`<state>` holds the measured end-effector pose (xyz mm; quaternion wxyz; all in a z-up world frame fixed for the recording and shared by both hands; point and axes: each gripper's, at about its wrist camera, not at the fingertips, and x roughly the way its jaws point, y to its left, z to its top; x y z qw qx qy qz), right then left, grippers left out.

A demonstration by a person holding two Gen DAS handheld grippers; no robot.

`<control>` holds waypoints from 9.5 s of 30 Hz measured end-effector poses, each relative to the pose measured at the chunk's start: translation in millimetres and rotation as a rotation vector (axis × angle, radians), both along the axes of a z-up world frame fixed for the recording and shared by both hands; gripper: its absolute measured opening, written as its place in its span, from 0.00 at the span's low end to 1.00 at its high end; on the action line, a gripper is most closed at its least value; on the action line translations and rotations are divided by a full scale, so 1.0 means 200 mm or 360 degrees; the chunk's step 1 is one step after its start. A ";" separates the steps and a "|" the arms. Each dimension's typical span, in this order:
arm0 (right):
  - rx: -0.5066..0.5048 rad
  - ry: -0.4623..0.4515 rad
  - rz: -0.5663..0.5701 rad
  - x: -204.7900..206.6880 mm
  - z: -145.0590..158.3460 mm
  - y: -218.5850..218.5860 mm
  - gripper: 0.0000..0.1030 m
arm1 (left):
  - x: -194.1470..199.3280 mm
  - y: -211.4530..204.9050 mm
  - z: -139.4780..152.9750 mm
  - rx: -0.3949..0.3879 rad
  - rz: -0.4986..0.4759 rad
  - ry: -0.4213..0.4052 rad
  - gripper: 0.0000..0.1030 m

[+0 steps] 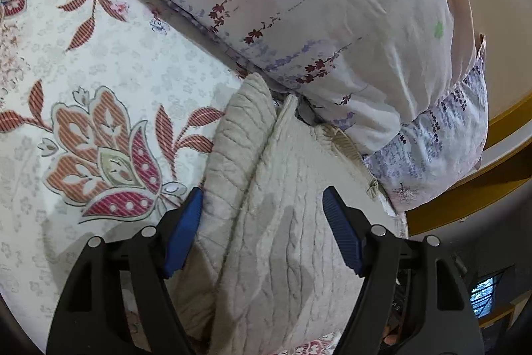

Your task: Fold small clothes

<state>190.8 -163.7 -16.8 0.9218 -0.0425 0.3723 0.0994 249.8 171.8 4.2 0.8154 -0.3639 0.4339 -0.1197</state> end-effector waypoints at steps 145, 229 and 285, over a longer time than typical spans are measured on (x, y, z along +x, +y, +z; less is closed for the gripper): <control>0.0794 -0.0175 -0.0298 -0.58 0.24 -1.14 0.10 | -0.26 -1.09 0.04 0.0120 -0.0831 -0.0050 0.15; 0.0983 0.0158 -0.0435 -0.15 0.05 -1.32 0.78 | 0.10 -1.18 0.02 0.0061 -0.0698 0.0020 0.87; 0.0744 0.0016 0.0087 -0.16 0.17 -0.45 0.43 | -0.32 -0.69 0.38 0.0435 -0.0495 -0.0534 0.64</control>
